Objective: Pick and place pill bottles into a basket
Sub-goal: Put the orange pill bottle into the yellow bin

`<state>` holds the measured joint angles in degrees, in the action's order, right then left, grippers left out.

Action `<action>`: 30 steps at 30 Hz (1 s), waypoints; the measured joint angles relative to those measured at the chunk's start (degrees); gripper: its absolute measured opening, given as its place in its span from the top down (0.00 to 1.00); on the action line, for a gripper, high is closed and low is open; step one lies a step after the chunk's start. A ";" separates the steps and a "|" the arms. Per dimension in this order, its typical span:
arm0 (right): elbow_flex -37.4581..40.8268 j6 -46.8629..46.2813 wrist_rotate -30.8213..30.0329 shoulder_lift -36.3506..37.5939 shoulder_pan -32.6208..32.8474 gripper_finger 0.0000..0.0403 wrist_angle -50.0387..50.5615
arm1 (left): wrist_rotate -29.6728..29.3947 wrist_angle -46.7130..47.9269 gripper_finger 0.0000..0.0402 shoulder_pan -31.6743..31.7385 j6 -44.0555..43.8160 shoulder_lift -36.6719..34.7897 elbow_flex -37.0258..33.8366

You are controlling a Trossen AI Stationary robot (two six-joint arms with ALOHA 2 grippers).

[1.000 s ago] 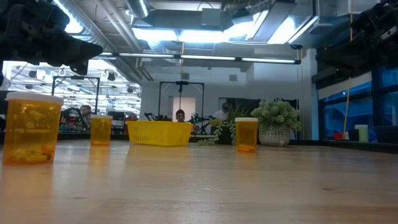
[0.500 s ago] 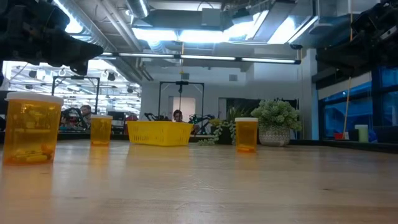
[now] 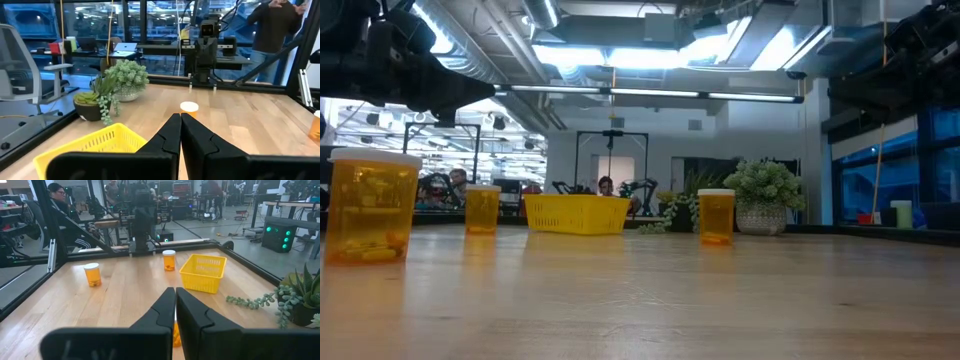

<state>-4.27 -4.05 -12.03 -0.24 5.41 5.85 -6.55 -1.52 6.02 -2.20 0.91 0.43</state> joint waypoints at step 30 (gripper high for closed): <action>-6.92 6.90 -7.72 -7.42 0.00 0.99 -4.91 | -13.20 10.23 0.99 -0.02 -0.13 9.12 9.80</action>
<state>-11.19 2.85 -19.75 -7.66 5.41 0.94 -19.76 8.71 6.00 -2.33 10.03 10.22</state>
